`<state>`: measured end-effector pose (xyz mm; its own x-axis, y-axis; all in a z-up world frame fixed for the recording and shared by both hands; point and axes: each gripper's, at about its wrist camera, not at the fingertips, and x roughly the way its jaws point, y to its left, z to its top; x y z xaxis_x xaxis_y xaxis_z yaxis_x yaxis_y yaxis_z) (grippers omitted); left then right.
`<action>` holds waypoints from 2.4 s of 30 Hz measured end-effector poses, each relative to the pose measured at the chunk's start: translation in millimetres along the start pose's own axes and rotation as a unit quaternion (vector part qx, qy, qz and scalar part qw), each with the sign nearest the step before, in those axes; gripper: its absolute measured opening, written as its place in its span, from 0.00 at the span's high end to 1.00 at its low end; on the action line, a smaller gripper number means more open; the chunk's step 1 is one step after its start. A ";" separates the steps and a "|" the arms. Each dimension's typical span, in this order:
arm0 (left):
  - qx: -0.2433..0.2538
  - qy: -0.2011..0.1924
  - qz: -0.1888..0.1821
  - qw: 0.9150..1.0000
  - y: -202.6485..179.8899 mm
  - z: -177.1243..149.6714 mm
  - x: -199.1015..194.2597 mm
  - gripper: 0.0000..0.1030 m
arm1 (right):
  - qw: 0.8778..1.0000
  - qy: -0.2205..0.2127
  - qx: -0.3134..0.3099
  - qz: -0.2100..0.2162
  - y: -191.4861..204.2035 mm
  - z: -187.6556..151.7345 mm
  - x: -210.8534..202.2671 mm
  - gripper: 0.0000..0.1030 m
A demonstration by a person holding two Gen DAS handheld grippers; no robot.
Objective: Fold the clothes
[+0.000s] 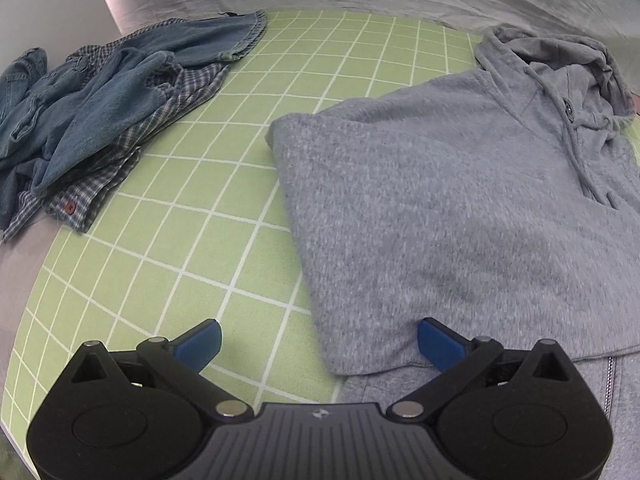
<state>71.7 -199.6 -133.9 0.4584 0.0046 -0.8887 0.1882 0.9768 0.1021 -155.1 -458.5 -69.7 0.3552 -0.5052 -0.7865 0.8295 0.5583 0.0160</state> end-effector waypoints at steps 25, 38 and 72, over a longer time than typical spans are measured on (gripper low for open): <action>-0.038 -0.010 -0.037 0.999 13.6 -8.3 5.1 0.00 | 0.997 -0.078 -0.014 0.014 -9.5 34.8 -14.6 1.00; -0.043 0.009 -0.039 0.998 14.7 -3.6 6.8 0.00 | 0.995 -0.071 0.064 0.041 -49.4 64.7 -6.9 0.85; 0.007 0.013 -0.053 0.998 7.9 -3.9 4.2 0.00 | 0.980 -0.141 0.132 0.051 -74.2 72.7 -20.2 0.92</action>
<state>71.7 -191.0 -138.6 0.4124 -0.0932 -0.9062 0.2470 0.9689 0.0127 -192.5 -537.6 -10.1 0.5167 -0.6377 -0.5713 0.8525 0.4446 0.2748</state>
